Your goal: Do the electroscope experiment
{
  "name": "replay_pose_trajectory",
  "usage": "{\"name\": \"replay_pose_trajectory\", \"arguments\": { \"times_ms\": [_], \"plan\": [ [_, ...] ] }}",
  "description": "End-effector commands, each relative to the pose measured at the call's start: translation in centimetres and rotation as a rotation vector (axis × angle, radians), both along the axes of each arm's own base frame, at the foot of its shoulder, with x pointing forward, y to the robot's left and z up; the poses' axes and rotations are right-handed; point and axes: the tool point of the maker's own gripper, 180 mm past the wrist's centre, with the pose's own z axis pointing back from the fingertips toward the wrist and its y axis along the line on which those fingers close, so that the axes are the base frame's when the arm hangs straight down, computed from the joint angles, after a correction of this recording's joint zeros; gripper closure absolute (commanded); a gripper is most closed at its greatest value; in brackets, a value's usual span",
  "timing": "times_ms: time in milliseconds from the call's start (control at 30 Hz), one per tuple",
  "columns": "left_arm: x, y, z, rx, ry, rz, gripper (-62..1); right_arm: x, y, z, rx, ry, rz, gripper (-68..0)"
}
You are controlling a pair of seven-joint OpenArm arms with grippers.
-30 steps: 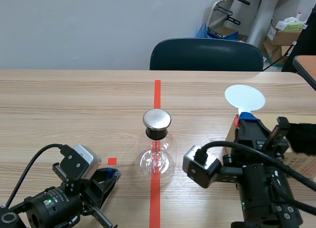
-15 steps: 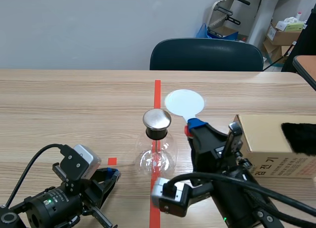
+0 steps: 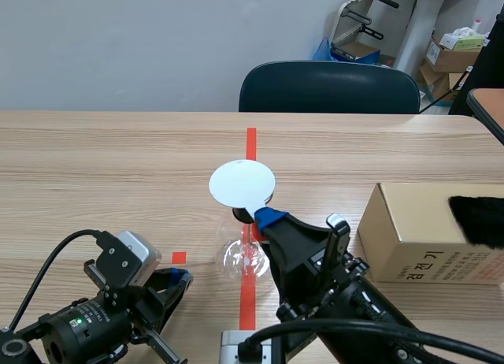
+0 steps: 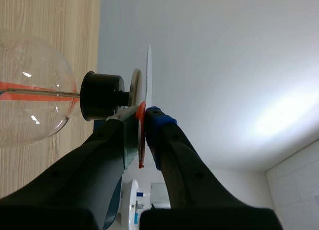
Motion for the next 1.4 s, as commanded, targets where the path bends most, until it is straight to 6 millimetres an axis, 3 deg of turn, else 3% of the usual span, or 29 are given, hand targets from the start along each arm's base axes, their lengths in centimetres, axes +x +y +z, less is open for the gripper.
{"name": "replay_pose_trajectory", "arguments": {
  "times_ms": [0, 667, 833, 1067, 1367],
  "plan": [
    [0.5, -0.3, 0.9, -0.020, -0.033, 0.005, -4.2, 0.4, -0.2, 0.5, 0.000, -0.026, -0.001, -0.9],
    [0.5, -0.3, 0.9, -0.020, -0.033, 0.005, -4.2, 0.8, -0.8, 0.6, 0.004, -0.027, -0.041, -0.8],
    [0.5, -0.3, 0.9, -0.020, -0.033, 0.005, -4.2, 2.0, -2.4, 0.7, 0.013, -0.032, -0.155, -0.8],
    [0.5, -0.3, 0.9, -0.020, -0.033, 0.005, -4.2, 3.8, -6.3, 1.1, 0.033, -0.040, -0.391, -0.8],
    [0.5, -0.3, 0.9, -0.020, -0.033, 0.005, -4.2, 4.6, -10.0, 1.3, 0.051, -0.047, -0.598, -0.9]
  ]
}}
